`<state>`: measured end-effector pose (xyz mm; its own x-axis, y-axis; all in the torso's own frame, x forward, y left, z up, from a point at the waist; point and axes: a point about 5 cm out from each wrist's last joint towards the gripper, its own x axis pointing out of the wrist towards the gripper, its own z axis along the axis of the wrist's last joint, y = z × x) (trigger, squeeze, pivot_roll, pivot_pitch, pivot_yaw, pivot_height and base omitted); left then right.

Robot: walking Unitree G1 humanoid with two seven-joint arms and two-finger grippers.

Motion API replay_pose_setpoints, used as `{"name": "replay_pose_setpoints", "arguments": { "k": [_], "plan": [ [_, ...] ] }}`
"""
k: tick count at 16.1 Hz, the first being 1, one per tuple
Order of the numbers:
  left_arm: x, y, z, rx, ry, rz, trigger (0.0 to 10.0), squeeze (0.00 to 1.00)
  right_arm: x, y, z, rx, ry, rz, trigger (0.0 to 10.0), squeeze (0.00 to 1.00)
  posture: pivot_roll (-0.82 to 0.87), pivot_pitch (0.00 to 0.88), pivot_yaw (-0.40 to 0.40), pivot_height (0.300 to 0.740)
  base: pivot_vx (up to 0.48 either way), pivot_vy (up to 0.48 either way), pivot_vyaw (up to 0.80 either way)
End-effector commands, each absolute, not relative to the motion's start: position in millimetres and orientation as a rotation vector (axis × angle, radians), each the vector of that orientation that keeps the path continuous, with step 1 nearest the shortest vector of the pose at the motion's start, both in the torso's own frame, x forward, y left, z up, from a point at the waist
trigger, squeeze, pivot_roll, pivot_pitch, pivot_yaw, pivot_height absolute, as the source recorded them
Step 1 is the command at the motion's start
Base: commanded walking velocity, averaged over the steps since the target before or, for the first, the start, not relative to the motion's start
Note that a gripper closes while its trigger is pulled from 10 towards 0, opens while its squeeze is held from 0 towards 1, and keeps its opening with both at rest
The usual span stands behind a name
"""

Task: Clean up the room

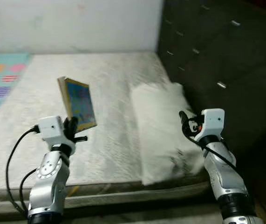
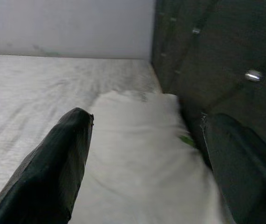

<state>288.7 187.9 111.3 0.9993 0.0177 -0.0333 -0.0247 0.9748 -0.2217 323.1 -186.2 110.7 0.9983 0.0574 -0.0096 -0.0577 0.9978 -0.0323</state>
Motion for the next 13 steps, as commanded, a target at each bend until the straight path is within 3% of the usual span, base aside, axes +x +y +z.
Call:
{"name": "replay_pose_setpoints", "arguments": {
  "k": [1,9,13],
  "plan": [
    [289.0,189.8,120.5,-0.208,-0.024,0.036,10.0,0.00,322.3,-186.0,112.1,-0.020,0.000,0.060,10.0,0.00,-0.04,0.000,-0.011,0.740,0.000,0.000,-0.80],
    [266.9,180.9,125.4,-0.283,-0.060,-0.027,10.0,0.00,311.8,-175.1,108.8,-0.012,0.018,0.110,10.0,0.00,-0.02,0.000,-0.039,0.740,0.000,0.000,0.00],
    [262.0,170.2,124.0,-0.309,-0.034,-0.076,10.0,0.00,302.5,-174.0,98.7,-0.003,0.056,0.106,10.0,0.00,-0.02,0.000,-0.022,0.740,0.310,0.000,0.00]
  ]
}}
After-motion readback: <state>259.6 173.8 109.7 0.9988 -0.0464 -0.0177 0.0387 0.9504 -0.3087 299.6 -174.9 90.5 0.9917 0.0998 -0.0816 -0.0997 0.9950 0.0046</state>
